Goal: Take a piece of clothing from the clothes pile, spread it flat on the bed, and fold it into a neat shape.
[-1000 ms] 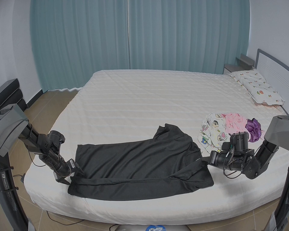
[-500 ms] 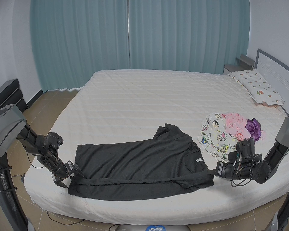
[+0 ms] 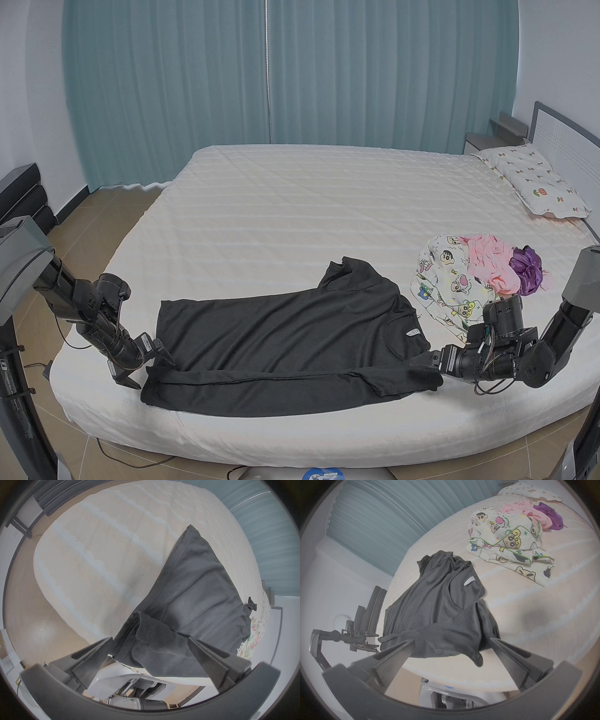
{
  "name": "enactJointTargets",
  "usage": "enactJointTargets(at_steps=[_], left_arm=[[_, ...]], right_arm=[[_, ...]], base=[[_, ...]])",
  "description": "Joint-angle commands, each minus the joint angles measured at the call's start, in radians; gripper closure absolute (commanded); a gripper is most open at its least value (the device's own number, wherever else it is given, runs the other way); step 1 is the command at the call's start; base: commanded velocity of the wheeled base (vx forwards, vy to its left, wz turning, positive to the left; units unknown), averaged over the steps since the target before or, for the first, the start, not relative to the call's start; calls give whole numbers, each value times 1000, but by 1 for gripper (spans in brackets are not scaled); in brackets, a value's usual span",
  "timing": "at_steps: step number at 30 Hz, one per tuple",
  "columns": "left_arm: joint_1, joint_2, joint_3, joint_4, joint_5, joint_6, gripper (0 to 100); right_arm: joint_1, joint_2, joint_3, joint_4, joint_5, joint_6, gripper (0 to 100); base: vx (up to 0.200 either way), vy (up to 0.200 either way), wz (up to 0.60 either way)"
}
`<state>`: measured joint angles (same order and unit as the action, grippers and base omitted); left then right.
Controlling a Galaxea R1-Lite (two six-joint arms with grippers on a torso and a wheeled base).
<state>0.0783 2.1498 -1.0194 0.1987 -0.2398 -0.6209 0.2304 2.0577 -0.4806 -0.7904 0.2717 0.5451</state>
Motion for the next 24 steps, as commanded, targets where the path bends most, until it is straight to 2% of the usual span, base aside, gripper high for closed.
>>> enactJointTargets(at_steps=[1, 7, 11, 18, 19, 24], left_arm=[[1, -5, -1, -4, -6, 0, 0], [34, 4, -1, -5, -33, -2, 0], [40, -5, 2, -5, -84, -2, 0], [41, -7, 7, -5, -87, -2, 0], [41, -7, 8, -5, -87, -2, 0], [41, -7, 8, -5, -87, -2, 0]], right_arm=[[-3, 88, -44, -38, 1, 7, 0], [-10, 148, -67, -105, 21, 68, 0], [-10, 141, -56, -118, 52, 75, 0], [-10, 150, -55, -121, 54, 75, 0], [-13, 164, -67, -128, 55, 76, 100], [-29, 188, -84, -133, 52, 81, 100]], base=[[0, 0, 0], [0, 0, 0], [0, 0, 0], [0, 0, 0], [0, 0, 0], [0, 0, 0]])
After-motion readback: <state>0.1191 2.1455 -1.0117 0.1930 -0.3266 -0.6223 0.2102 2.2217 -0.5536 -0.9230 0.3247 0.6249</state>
